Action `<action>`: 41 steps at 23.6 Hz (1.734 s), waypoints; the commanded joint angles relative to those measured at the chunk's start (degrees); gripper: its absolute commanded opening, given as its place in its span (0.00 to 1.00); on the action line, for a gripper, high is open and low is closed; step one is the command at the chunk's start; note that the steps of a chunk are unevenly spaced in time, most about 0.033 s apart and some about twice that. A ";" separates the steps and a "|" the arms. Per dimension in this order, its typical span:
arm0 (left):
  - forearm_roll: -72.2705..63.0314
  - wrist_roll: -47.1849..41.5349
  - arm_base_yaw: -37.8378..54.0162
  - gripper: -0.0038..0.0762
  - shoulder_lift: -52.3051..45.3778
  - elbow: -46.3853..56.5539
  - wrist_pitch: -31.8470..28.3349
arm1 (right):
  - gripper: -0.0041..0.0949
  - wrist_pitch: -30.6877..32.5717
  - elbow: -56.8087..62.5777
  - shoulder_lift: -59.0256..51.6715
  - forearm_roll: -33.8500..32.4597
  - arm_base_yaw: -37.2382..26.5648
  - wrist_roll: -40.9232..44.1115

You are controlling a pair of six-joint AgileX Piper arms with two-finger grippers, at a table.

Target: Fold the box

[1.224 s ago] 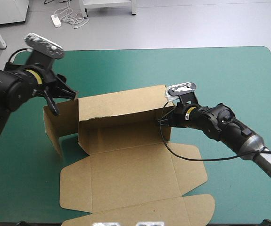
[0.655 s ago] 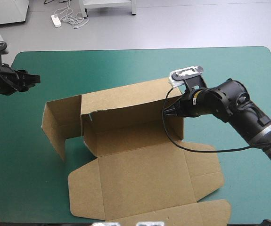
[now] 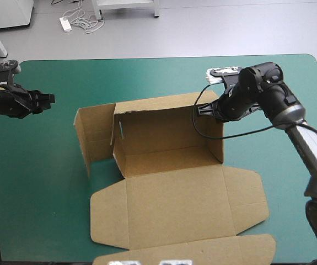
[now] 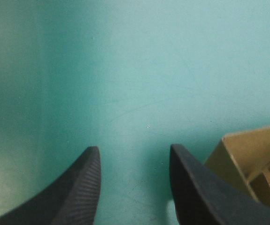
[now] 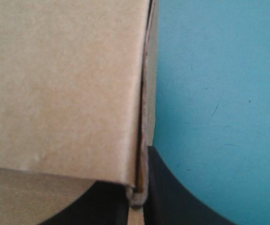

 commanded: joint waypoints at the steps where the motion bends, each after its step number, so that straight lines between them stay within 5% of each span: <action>1: -2.21 0.25 -0.01 0.47 -1.90 -1.49 -2.62 | 0.04 -0.06 -4.51 1.94 2.66 -1.71 -0.48; 10: -2.01 0.25 -0.01 0.47 -1.90 -1.49 -2.30 | 0.09 -0.06 -15.10 12.76 2.74 -1.85 -1.28; 18: -2.01 1.83 -0.01 0.47 -1.90 -1.49 -2.81 | 0.58 -3.35 -18.39 13.05 -2.10 -1.85 -2.53; 29: -1.89 2.68 -0.01 0.47 -1.90 -1.49 -5.28 | 0.59 -4.96 -13.57 0.46 -6.91 -0.24 -4.34; 35: -1.89 2.68 -0.01 0.47 -1.90 -1.49 -5.54 | 0.59 -18.75 6.28 -9.17 -8.15 2.38 -0.60; 41: -2.03 2.68 -0.01 0.47 -1.90 -1.49 -4.56 | 0.59 -24.62 12.84 -7.87 -8.36 2.51 0.41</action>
